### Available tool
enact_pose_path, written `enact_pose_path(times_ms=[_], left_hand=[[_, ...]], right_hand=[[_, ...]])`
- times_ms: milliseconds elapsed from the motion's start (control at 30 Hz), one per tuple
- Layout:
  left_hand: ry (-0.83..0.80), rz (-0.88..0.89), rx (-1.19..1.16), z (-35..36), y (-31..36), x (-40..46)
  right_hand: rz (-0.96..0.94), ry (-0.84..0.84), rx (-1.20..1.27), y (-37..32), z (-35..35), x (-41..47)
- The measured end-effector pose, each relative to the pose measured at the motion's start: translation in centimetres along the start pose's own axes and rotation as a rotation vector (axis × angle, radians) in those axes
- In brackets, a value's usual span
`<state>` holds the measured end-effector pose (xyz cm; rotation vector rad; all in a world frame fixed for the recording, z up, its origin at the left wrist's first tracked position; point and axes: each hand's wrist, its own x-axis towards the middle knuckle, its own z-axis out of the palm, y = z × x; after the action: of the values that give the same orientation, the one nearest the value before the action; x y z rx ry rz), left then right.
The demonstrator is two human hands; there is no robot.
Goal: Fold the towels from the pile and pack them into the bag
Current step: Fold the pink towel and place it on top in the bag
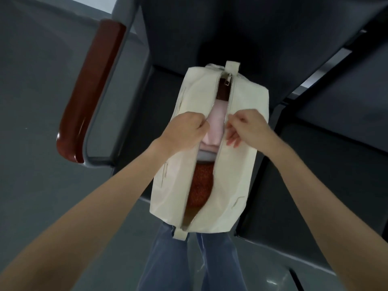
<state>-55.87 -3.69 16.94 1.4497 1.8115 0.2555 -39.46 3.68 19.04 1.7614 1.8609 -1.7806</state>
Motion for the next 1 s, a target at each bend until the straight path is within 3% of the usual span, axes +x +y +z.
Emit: enact_pose_path(times_ms=[167, 400, 500, 767, 1000], left_hand=[[-0.001, -0.021, -0.021, -0.1, -0.4, -0.3], [-0.002, -0.025, 0.039, -0.6, -0.1, 0.0], [0.113, 0.012, 0.192, -1.3, 0.0, 0.6], [0.381, 0.249, 0.182, -2.3, 1.2, 5.0], [0.345, 0.353, 0.254, -2.9, 2.2, 8.3]], right_hand=[[-0.404, 0.351, -0.366, -3.2, -3.7, 4.4], [-0.441, 0.227, -0.524, -4.6, -4.9, 9.1], [-0.441, 0.108, -0.537, -5.0, -5.7, 9.4], [-0.368, 0.094, -0.417, -4.3, -5.8, 9.9], [-0.344, 0.073, -0.212, -3.4, -5.8, 10.0]])
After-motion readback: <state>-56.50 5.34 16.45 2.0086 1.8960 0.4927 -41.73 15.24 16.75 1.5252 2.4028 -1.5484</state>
